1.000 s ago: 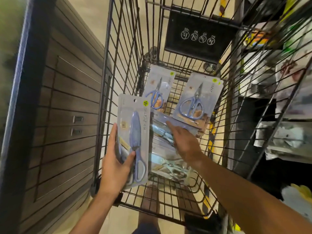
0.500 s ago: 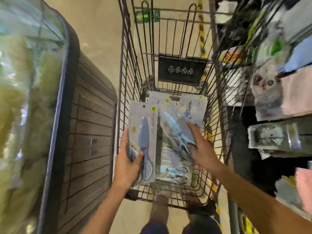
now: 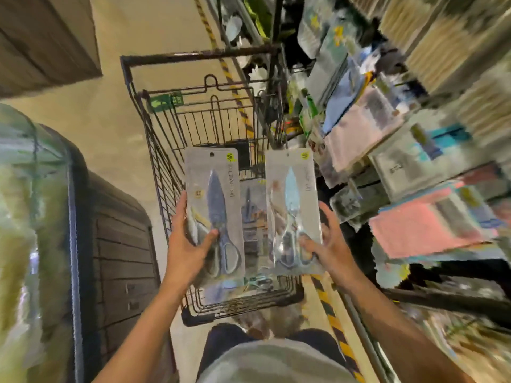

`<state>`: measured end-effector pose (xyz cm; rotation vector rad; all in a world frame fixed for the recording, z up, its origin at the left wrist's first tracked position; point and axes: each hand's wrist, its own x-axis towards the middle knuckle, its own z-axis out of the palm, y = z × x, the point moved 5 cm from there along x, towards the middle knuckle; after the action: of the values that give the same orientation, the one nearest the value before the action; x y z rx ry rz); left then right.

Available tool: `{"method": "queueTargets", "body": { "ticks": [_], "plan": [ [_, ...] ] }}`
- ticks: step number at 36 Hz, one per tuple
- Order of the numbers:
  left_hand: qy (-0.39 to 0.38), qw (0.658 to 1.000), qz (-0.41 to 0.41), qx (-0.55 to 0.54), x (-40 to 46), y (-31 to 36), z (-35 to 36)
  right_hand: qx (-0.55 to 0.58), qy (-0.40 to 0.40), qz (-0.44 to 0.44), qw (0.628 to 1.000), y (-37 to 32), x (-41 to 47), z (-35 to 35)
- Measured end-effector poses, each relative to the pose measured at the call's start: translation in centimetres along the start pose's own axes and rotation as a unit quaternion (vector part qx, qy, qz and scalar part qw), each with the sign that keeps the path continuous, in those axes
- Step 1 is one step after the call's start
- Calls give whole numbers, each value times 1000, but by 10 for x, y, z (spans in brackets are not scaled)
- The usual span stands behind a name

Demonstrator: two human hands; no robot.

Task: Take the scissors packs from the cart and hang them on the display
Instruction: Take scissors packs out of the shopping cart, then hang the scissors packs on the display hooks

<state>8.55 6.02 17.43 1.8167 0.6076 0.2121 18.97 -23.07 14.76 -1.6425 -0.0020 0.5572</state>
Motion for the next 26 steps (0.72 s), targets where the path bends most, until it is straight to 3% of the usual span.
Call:
{"method": "queueTargets", "body": {
  "ticks": [5, 14, 26],
  "plan": [
    [-45, 998, 37, -15, -22, 40, 15, 13, 79, -33, 996, -8, -53, -31],
    [-114, 987, 115, 11, -72, 94, 65, 26, 154, -96, 983, -20, -148, -91],
    [-220, 962, 160, 2, -204, 155, 152, 82, 254, -165, 950, 1, -303, -175]
  ]
}}
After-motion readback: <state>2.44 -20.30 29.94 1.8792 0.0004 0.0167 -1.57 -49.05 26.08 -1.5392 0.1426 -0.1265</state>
